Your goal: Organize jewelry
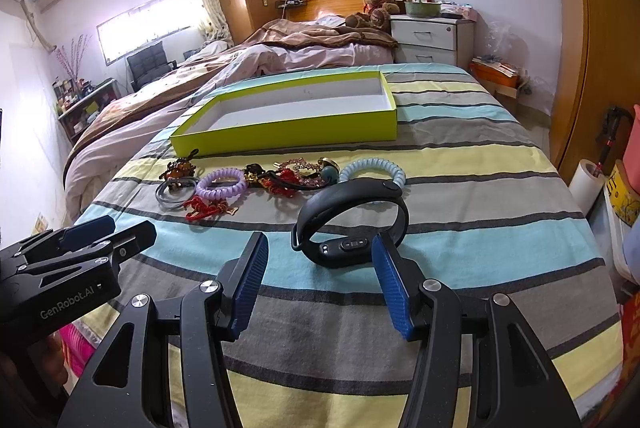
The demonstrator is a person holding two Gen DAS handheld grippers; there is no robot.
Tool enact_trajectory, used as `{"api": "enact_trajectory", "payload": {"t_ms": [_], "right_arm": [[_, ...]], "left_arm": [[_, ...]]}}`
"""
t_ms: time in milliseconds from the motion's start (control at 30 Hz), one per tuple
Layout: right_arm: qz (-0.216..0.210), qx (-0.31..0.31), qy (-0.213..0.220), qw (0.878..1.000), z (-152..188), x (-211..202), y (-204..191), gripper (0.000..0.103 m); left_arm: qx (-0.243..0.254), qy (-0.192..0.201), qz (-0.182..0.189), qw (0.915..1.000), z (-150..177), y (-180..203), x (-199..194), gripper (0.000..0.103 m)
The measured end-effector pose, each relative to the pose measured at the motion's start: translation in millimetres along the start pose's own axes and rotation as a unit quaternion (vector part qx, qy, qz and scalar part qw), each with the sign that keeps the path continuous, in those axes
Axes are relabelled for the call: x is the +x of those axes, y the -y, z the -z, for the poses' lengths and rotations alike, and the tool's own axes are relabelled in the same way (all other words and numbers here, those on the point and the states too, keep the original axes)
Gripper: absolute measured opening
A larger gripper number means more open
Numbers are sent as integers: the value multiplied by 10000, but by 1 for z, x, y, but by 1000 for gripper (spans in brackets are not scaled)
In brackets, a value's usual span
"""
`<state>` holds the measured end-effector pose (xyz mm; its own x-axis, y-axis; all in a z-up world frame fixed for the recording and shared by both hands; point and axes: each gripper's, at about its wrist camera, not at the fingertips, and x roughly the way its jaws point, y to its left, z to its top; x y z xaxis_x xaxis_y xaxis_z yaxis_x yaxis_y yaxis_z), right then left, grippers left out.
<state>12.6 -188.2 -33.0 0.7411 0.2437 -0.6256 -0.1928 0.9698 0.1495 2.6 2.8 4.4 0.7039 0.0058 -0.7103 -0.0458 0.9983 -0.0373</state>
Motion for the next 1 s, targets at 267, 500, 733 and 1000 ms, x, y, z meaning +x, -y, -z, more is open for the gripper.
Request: {"api": "enact_trajectory", "payload": {"t_ms": [267,500,733,1000], "right_arm": [[-12,1,-7,10000,0,-1,1,55],[-28,-2,0,10000,0,-1,0,55],[-31,-1,4,10000,-1,-2,0,55],[-35,-4,-6,10000,-1,-2,0,55]], "left_arm": [[-4,0,-1,10000,0,-1,-2,59],[0,-20,-2,10000,0,-2,-1,59],[-6,-18,-13,10000,0,-2,-1,59],[0,-31,-12,10000,0,-3,-2,59]]}}
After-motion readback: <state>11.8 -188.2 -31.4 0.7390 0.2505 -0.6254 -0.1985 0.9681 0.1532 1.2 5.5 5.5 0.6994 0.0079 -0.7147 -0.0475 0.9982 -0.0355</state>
